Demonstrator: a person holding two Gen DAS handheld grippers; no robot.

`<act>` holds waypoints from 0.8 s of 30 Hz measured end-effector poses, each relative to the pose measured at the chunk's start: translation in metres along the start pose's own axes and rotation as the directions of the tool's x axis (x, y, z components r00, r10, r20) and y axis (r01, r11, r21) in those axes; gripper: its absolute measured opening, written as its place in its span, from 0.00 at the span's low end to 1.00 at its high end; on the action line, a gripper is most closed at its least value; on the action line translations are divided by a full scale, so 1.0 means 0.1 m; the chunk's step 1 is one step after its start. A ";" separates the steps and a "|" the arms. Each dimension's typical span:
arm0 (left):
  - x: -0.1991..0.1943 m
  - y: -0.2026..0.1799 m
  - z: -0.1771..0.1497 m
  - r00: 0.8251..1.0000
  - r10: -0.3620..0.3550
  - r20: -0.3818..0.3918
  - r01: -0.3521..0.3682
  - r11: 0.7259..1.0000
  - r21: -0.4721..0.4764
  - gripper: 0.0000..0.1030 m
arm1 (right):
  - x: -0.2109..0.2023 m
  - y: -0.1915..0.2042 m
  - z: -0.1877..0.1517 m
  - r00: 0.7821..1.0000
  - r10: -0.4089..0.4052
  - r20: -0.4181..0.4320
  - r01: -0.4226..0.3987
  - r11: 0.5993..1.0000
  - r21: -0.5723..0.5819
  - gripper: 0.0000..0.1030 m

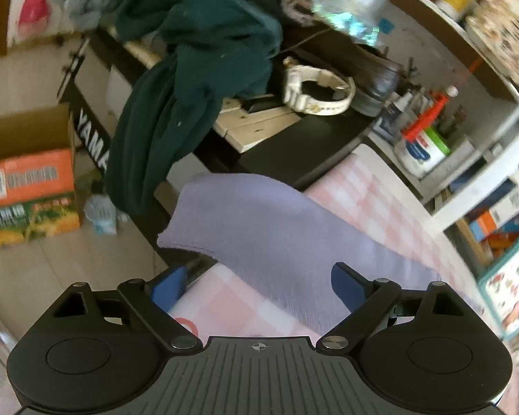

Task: Fold clothes
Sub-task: 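Grasp the lavender sleeve cuff with the left gripper and lift it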

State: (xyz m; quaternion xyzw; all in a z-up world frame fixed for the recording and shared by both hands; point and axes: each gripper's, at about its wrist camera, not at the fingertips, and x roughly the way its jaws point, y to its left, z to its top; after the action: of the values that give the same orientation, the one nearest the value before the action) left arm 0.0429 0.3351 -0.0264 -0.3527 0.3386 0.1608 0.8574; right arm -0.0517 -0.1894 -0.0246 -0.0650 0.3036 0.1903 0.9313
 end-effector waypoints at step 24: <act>-0.39 -0.41 -0.03 0.966 -0.117 0.232 0.091 0.989 0.118 0.03 | 0.00 -0.01 0.00 1.000 0.000 0.000 0.000 1.000 -0.004 0.91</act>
State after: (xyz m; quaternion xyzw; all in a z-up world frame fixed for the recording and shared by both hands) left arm 0.0349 0.3032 0.0194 -0.3020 0.2223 0.1385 0.9166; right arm -0.0514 -0.1900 -0.0240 -0.0667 0.3033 0.1907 0.9312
